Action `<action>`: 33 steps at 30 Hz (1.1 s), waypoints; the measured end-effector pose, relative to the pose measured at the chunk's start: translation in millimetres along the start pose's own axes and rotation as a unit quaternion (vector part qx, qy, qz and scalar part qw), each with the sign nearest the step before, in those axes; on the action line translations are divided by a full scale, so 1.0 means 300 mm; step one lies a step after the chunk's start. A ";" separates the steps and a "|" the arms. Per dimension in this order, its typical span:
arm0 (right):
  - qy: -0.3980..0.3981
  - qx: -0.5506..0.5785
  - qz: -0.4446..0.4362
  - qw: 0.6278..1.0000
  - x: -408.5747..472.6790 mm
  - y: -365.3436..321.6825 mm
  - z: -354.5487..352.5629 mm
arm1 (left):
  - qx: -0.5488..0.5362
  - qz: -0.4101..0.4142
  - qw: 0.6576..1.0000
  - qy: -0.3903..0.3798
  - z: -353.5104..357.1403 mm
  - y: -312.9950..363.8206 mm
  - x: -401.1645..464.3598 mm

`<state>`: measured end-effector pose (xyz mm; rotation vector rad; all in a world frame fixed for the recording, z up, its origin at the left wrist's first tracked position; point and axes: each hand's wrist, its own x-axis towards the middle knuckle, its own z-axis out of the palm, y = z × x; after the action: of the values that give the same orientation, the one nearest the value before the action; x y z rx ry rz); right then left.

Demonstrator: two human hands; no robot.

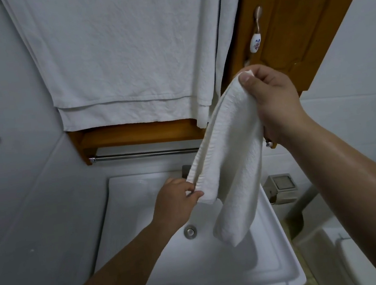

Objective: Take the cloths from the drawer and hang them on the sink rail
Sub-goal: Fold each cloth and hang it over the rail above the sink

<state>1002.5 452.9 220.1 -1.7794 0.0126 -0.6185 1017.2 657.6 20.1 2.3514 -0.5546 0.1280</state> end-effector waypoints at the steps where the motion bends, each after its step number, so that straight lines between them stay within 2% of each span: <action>1: 0.010 -0.001 0.004 1.000 0.004 0.004 -0.007 | -0.002 0.005 1.000 -0.002 -0.004 0.001 -0.002; 8: 0.142 -0.088 0.058 0.984 0.058 0.097 -0.102 | -0.035 0.013 0.999 -0.001 -0.030 0.011 -0.049; 13: 0.172 -0.151 0.105 0.968 0.062 0.201 -0.169 | 0.000 0.074 0.996 0.039 -0.070 -0.003 -0.053; 16: 0.163 -0.168 0.139 0.962 0.052 0.254 -0.204 | 0.023 0.121 0.991 0.058 -0.100 -0.016 -0.053; 19: 0.155 -0.167 0.156 0.961 0.038 0.292 -0.225 | -0.001 0.124 0.989 0.082 -0.136 -0.017 -0.047; 23: 0.143 -0.160 0.162 0.963 0.020 0.316 -0.227 | -0.052 0.055 0.994 0.079 -0.176 -0.028 -0.009; 27: 0.122 -0.170 0.166 0.964 0.006 0.320 -0.219 | -0.003 0.077 0.994 0.073 -0.211 -0.033 0.018; 30: 0.106 -0.164 0.177 0.965 -0.007 0.340 -0.219 | 0.020 0.064 0.996 0.062 -0.238 -0.047 0.049; 33: 0.092 -0.177 0.175 0.964 -0.026 0.366 -0.202 | 0.009 -0.015 1.000 0.016 -0.276 -0.060 0.113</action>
<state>1004.1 367.3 128.0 -1.9911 0.5858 -0.5425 1060.6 712.5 78.8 2.3697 -0.5035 0.1561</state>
